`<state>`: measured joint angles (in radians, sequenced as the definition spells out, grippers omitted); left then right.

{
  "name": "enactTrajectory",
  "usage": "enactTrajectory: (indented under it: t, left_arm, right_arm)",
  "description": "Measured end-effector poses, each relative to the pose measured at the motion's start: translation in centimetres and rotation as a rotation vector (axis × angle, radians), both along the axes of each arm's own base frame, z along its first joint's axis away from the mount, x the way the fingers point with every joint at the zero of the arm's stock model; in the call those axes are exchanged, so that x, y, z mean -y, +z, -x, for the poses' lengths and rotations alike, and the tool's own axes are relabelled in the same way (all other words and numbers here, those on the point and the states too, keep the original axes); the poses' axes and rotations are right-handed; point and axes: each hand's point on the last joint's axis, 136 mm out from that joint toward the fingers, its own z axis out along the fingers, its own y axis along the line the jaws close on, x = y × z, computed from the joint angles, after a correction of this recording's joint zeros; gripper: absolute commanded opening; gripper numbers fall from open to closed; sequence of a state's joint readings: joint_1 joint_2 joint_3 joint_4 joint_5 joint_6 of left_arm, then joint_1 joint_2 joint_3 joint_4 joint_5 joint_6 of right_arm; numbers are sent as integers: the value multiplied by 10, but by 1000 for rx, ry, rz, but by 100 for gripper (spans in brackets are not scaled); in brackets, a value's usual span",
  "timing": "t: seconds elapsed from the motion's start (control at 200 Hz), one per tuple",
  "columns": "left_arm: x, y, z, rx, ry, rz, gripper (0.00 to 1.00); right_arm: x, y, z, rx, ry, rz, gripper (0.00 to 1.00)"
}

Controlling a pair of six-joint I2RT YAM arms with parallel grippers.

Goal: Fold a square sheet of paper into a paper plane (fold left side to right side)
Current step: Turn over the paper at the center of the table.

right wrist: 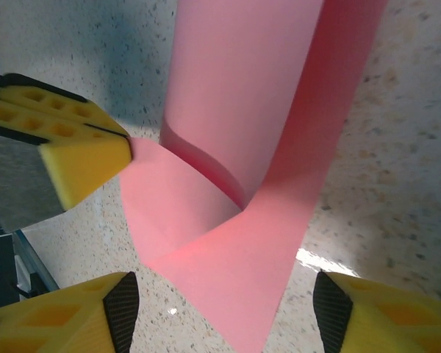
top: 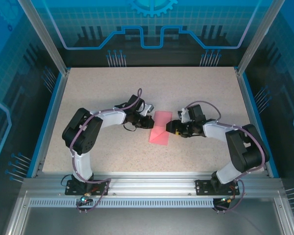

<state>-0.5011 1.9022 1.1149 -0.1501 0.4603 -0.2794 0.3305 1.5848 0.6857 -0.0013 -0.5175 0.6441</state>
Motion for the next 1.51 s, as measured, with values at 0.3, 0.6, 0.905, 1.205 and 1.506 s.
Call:
enactTrajectory:
  t: [0.3, 0.6, 0.905, 1.205, 1.506]
  left_arm:
    - [-1, 0, 1, 5, 3, -1, 10]
    - [-5, 9, 0, 22, 25, 19, 43]
    - [-47, 48, -13, 68, 226, 116, 83]
    - [-79, 138, -16, 203, 358, 338, 99]
    - [-59, 210, 3, 269, 222, 556, 99]
  right_arm:
    - [-27, -8, -11, -30, 24, -42, 53]
    - [-39, -13, -20, -45, 13, -78, 14]
    - [-38, 15, -29, 60, 28, -98, 2]
    - [-16, 108, -60, 362, 53, -175, 3]
    - [-24, 222, -59, 630, 200, -329, 5]
